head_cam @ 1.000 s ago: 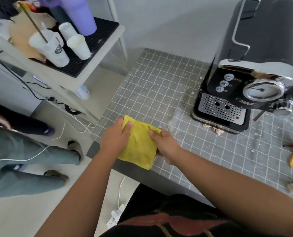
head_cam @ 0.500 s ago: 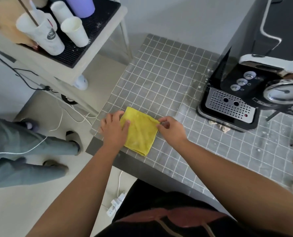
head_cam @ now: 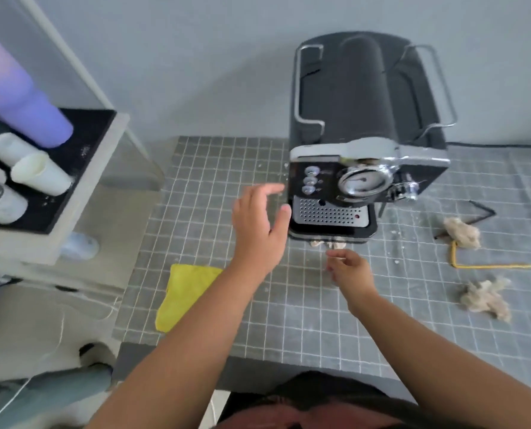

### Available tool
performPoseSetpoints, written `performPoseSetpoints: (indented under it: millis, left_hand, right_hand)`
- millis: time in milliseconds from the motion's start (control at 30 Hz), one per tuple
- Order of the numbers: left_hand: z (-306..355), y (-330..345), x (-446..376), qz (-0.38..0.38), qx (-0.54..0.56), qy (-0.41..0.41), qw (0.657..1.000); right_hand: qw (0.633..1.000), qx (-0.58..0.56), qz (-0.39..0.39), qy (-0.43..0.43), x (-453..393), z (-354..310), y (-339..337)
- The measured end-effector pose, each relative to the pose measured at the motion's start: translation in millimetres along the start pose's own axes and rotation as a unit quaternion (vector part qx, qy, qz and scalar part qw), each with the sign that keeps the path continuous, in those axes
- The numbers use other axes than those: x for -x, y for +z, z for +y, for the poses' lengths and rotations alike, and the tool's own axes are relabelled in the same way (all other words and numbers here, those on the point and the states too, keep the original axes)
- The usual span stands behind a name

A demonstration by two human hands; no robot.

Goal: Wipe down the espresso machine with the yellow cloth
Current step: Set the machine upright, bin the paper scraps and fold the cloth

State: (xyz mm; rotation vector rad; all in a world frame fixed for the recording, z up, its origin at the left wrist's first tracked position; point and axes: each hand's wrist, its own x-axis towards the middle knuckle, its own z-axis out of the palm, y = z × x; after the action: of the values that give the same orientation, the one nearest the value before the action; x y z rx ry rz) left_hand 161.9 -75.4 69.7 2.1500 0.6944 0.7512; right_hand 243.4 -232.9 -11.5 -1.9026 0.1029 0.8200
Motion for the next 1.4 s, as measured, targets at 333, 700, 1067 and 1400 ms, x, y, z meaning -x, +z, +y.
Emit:
performPoseSetpoints:
  millis: [333,700,1067,1400]
  left_hand:
    - [87.6,-13.4,-89.2,0.010,0.311,-0.104,0.945]
    - [106.7,-40.0,-139.5,-0.133,0.115,-0.230,0.957]
    - [132.0,-33.8,-134.8,-0.165,0.277,-0.258,0.911]
    - [165.7,-11.8,-145.7,-0.168,0.355,-0.275,0.877]
  right_hand:
    - [0.996,-0.076,-0.001,0.036,-15.9,-17.6,-29.5]
    - [0.987,-0.090,-0.016,0.131,-41.7,-10.7,-30.8]
    - [0.984,-0.089,0.029,0.148,-44.1,-11.2,-27.7]
    - [0.992,0.025,0.054,0.108,-47.6,-24.8,-16.1]
